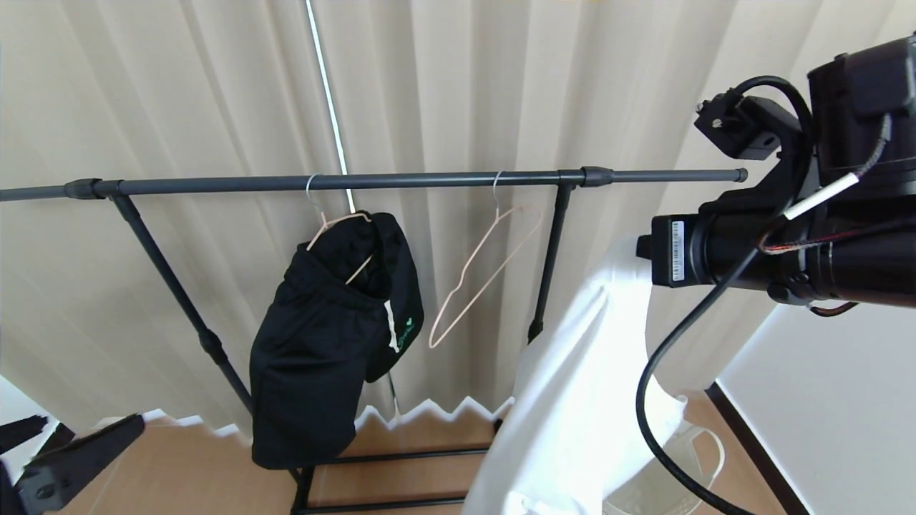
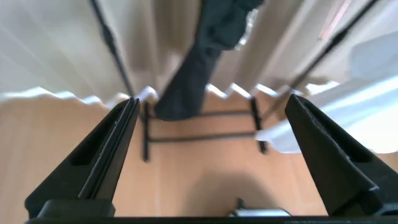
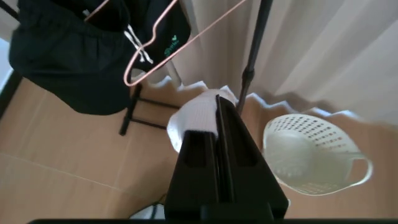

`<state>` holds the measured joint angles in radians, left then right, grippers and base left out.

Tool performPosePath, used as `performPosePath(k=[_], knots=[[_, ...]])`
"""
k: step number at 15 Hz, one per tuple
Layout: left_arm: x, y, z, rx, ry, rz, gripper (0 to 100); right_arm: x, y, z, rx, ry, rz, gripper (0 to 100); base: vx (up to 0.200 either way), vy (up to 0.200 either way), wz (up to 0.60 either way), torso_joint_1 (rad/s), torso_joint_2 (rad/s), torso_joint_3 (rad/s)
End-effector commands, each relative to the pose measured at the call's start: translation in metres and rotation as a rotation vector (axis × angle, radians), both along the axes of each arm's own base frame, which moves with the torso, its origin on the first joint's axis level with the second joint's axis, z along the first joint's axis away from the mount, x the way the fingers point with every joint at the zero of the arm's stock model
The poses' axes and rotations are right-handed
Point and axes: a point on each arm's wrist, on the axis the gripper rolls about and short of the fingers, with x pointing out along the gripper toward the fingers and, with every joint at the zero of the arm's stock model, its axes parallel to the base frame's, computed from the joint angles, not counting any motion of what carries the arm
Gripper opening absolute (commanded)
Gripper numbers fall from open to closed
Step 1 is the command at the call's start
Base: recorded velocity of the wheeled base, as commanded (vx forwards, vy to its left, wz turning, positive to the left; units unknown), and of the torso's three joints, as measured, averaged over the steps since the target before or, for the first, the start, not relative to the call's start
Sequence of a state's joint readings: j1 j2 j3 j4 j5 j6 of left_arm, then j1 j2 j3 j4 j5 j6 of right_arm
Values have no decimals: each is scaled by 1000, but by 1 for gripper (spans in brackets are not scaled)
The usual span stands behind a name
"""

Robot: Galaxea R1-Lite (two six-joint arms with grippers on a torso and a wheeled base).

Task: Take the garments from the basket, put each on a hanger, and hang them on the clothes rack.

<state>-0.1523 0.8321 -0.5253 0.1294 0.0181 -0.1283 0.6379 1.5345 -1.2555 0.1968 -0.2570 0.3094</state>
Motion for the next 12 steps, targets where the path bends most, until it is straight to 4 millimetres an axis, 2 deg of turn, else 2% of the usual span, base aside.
performPosePath(k=[1, 3, 5, 6, 7, 10, 12], knots=[[76, -66, 10, -7, 227, -141, 100, 13, 16, -10, 17, 42, -5, 0, 0, 0, 0, 0, 0, 0], [90, -111, 11, 28, 253, -288, 100, 13, 22, -12, 54, 53, -44, 0, 0, 0, 0, 0, 0, 0], [99, -138, 8, 40, 275, -349, 100, 14, 22, -11, 62, 41, -50, 0, 0, 0, 0, 0, 0, 0], [108, -164, 9, 4, 290, -375, 100, 15, 23, -10, 69, 29, -50, 0, 0, 0, 0, 0, 0, 0], [114, -181, 12, -40, 299, -377, 100, 17, 25, -12, 72, 23, -45, 0, 0, 0, 0, 0, 0, 0], [128, -213, 18, -112, 300, -379, 100, 14, 34, -19, 63, 39, -19, 0, 0, 0, 0, 0, 0, 0], [131, -225, 21, -121, 288, -404, 100, 16, 36, -21, 57, 40, -24, 0, 0, 0, 0, 0, 0, 0]])
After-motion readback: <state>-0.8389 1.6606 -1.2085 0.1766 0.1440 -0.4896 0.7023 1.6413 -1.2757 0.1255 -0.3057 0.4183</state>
